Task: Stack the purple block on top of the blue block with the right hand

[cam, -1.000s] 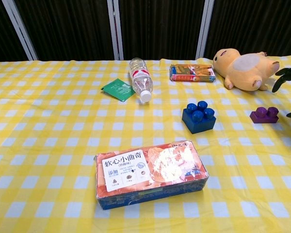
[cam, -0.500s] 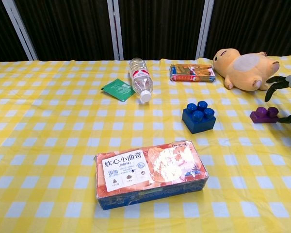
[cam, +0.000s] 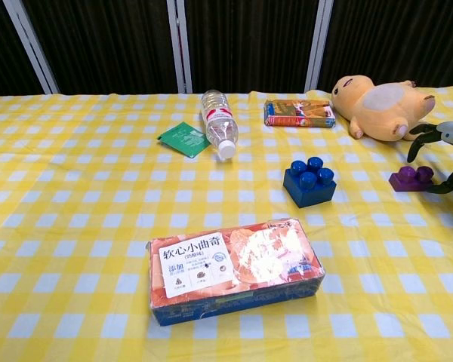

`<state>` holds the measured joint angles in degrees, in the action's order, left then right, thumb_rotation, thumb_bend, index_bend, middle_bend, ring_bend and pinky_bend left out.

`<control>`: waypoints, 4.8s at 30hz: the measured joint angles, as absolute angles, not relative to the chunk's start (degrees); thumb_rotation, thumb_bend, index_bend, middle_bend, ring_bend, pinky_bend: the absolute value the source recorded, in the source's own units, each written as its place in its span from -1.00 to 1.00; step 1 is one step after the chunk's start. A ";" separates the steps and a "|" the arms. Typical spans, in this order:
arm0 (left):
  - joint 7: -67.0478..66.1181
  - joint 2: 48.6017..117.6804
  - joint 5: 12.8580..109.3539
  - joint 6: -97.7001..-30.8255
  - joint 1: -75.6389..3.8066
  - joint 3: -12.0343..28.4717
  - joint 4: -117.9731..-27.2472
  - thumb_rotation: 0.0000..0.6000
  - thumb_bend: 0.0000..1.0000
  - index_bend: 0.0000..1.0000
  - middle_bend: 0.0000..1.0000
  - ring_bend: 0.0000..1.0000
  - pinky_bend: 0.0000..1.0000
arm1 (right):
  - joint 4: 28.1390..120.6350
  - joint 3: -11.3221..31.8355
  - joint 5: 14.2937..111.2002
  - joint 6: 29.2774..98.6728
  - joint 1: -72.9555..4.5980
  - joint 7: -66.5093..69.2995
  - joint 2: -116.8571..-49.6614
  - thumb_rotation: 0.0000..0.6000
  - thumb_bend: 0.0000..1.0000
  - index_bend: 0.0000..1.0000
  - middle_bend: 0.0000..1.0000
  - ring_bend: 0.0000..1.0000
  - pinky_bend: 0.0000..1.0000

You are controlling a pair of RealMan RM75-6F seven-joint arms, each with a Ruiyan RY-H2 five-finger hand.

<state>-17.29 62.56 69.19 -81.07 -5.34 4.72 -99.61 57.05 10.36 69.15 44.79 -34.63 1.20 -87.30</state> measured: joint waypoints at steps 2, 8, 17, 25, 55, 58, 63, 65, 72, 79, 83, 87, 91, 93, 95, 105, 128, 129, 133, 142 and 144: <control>-17.56 62.65 69.05 -81.10 -5.35 4.70 -99.62 1.00 -0.51 -0.64 -1.00 -1.00 -0.80 | 56.83 10.30 69.36 44.84 -34.68 1.61 -87.33 1.00 -0.36 -0.23 -1.00 -1.00 -1.00; -18.41 62.95 68.86 -81.07 -5.51 4.64 -99.72 1.00 -0.51 -0.64 -1.00 -1.00 -0.80 | 55.91 9.86 69.87 44.69 -34.70 2.62 -87.60 1.00 -0.36 -0.23 -1.00 -1.00 -1.00; -18.85 63.15 68.75 -81.17 -5.60 4.58 -99.79 1.00 -0.51 -0.64 -1.00 -1.00 -0.80 | 53.78 9.47 70.42 44.21 -35.09 3.82 -88.92 1.00 -0.36 -0.20 -1.00 -1.00 -1.00; -18.84 63.24 68.62 -80.98 -5.76 4.59 -99.60 1.00 -0.51 -0.63 -1.00 -1.00 -0.80 | 52.90 9.45 70.72 43.85 -35.69 4.31 -89.76 1.00 -0.31 -0.16 -1.00 -1.00 -1.00; -17.64 62.96 68.88 -80.61 -5.95 4.44 -99.55 1.00 -0.51 -0.62 -1.00 -1.00 -0.80 | 59.58 10.51 70.10 45.97 -35.86 1.70 -85.78 1.00 -0.14 0.01 -1.00 -1.00 -1.00; -17.05 62.73 69.00 -80.53 -5.90 4.43 -99.56 1.00 -0.51 -0.62 -1.00 -1.00 -0.80 | 63.48 10.95 69.59 47.01 -35.62 0.09 -83.73 1.00 -0.14 0.01 -1.00 -1.00 -1.00; -16.00 62.36 69.50 -80.40 -5.82 4.32 -99.64 1.00 -0.51 -0.62 -1.00 -1.00 -0.80 | 71.55 11.69 68.35 48.81 -35.33 -4.10 -80.01 1.00 -0.14 0.01 -1.00 -1.00 -1.00; -15.30 62.11 69.93 -80.36 -5.76 4.21 -99.72 1.00 -0.51 -0.62 -1.00 -1.00 -0.80 | 75.56 11.99 67.50 49.56 -35.36 -6.95 -78.45 1.00 -0.14 0.01 -1.00 -1.00 -1.00; -13.09 61.38 70.93 -80.04 -5.65 4.04 -99.52 1.00 -0.51 -0.62 -1.00 -1.00 -0.80 | 87.69 12.98 62.55 51.24 -37.35 -19.53 -75.69 1.00 -0.14 0.01 -1.00 -1.00 -1.00; -11.64 61.07 71.27 -79.31 -5.83 3.99 -98.97 1.00 -0.51 -0.62 -1.00 -1.00 -0.80 | 92.90 13.74 54.49 51.78 -42.91 -29.32 -78.26 1.00 -0.14 0.01 -1.00 -1.00 -1.00; -11.16 60.94 71.35 -79.20 -5.84 4.02 -98.74 1.00 -0.51 -0.62 -1.00 -1.00 -0.80 | 93.06 13.83 52.36 52.04 -45.00 -31.34 -80.48 1.00 -0.14 0.01 -1.00 -1.00 -1.00; -10.90 60.90 71.40 -78.97 -5.90 4.00 -98.62 1.00 -0.51 -0.62 -1.00 -1.00 -0.80 | 92.60 13.65 50.97 52.20 -46.34 -32.12 -81.97 1.00 -0.14 0.01 -1.00 -1.00 -1.00; -10.62 60.81 71.53 -78.84 -5.93 3.94 -98.56 1.00 -0.51 -0.62 -1.00 -1.00 -0.80 | 91.50 13.32 50.29 52.11 -47.39 -32.25 -83.16 1.00 -0.14 0.01 -1.00 -1.00 -1.00; -10.47 60.75 71.59 -78.97 -5.87 3.96 -98.56 1.00 -0.51 -0.62 -1.00 -1.00 -0.80 | 91.01 13.20 50.11 52.10 -47.75 -32.08 -83.50 1.00 -0.14 0.01 -1.00 -1.00 -1.00; -10.40 60.70 71.55 -79.09 -5.80 4.00 -98.54 1.00 -0.51 -0.62 -1.00 -1.00 -0.80 | 90.56 13.02 50.06 52.17 -47.96 -31.79 -83.69 1.00 -0.14 0.01 -1.00 -1.00 -1.00; -11.36 61.00 71.32 -78.99 -5.94 3.98 -98.59 1.00 -0.51 -0.62 -1.00 -1.00 -0.80 | 88.59 12.07 50.86 51.93 -47.64 -28.35 -83.43 1.00 -0.14 0.02 -1.00 -1.00 -1.00; -12.96 61.61 70.43 -78.88 -6.24 4.15 -98.57 1.00 -0.51 -0.62 -1.00 -1.00 -0.80 | 82.67 9.91 55.87 49.97 -46.37 -20.45 -85.39 1.00 -0.13 0.02 -1.00 -1.00 -1.00; -12.98 61.61 70.46 -78.86 -6.26 4.13 -98.57 1.00 -0.51 -0.62 -1.00 -1.00 -0.80 | 82.51 9.88 55.91 49.89 -46.38 -20.35 -85.49 1.00 -0.12 0.02 -1.00 -1.00 -1.00; -13.02 61.65 70.47 -78.85 -6.28 4.11 -98.58 1.00 -0.51 -0.62 -1.00 -1.00 -0.80 | 81.75 9.78 56.15 49.59 -46.44 -19.83 -85.99 1.00 -0.12 0.02 -1.00 -1.00 -1.00; -13.04 61.65 70.47 -78.87 -6.30 4.12 -98.62 1.00 -0.51 -0.62 -1.00 -1.00 -0.80 | 80.93 9.54 56.87 49.54 -46.28 -19.06 -86.65 1.00 -0.12 0.02 -1.00 -1.00 -1.00; -13.03 61.63 70.51 -78.93 -6.28 4.11 -98.66 1.00 -0.51 -0.62 -1.00 -1.00 -0.80 | 80.93 9.47 57.04 49.59 -46.19 -18.91 -86.69 1.00 -0.12 0.02 -1.00 -1.00 -1.00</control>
<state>-13.03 61.63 70.51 -78.93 -6.28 4.11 -98.66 80.93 9.47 57.04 49.59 -46.19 -18.91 -86.69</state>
